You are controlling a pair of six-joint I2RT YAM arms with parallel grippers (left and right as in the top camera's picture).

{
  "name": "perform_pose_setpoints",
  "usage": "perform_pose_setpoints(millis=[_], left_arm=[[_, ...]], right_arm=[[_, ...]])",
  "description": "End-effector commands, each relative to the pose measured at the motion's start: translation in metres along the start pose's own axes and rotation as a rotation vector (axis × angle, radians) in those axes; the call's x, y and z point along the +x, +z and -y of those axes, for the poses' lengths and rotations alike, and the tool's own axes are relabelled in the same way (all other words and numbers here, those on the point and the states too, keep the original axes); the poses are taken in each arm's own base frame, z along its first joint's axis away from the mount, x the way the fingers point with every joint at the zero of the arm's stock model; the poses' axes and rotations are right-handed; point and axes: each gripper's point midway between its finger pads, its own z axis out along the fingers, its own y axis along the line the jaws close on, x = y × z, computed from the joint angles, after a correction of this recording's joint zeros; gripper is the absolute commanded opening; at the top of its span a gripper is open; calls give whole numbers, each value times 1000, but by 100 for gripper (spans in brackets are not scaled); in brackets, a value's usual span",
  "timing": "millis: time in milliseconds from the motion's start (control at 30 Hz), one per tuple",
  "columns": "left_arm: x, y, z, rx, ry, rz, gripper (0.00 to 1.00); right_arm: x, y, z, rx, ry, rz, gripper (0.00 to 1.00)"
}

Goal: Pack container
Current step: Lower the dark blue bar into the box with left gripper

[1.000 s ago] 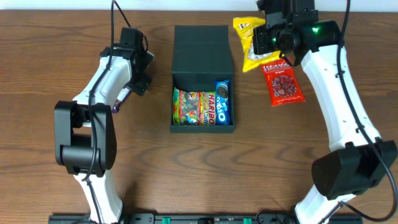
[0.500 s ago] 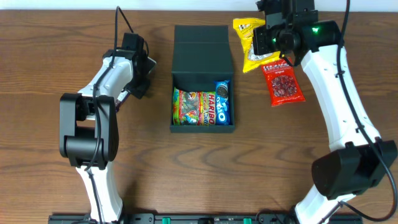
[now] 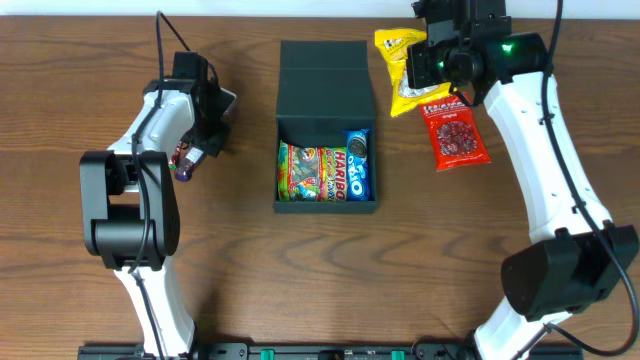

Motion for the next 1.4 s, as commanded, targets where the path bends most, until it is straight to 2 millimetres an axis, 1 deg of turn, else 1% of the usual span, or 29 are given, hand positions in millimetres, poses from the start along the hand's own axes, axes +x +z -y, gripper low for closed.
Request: perform_pose_setpoints(millis=[0,200,267,367,500,600,667,733,800,833,900,933,1000,1033,1067,1133,1200,1267,1367], left_arm=[[2,6,6,30,-7,-3,50],[4,13,7,34,-8,-15,44],[4,13,6,33,-9,-13,40],[5,15,6,36,-10,-17,30],[5,16,6,35,-10,-20,21],[5,16,3,16,-36,-23,13],[4,14,-1,-8,-71,-24,10],[-5,5,-8,-31,-128,-5,7],[-20,-12,-13,-48,-185,36,6],[-31,-24,-16,-55,-223,66,6],[-57,-56,-20,-62,-308,137,6],[-70,-72,-18,-46,-323,176,6],[-94,-101,-5,-2,-271,251,6],[-105,-114,3,18,-218,287,6],[-116,-128,15,32,-125,327,6],[-128,-143,37,24,56,369,6],[-136,-151,67,8,275,389,6],[-139,-153,106,9,490,390,6],[-140,-155,156,15,738,395,6]], right_arm=[[-7,-8,-6,-12,-9,24,1],[-6,-8,-6,-12,-9,22,1],[-6,-8,-6,-12,-9,22,1],[-6,-8,-6,-12,-8,21,1],[-6,-9,-4,-9,-6,24,1],[-9,-14,0,-3,0,35,1],[-11,-20,5,6,7,48,1],[-15,-29,14,20,20,70,1],[-18,-38,26,37,38,90,1],[-19,-43,33,48,56,100,1],[-21,-54,49,72,92,120,1],[-21,-58,56,83,104,128,1],[-21,-64,68,101,122,138,1],[-21,-67,73,109,130,142,1],[-20,-69,79,118,139,145,1],[-19,-72,88,130,153,147,1],[-18,-74,97,143,168,149,1],[-16,-78,107,159,185,153,1],[-14,-83,123,182,211,159,1]])
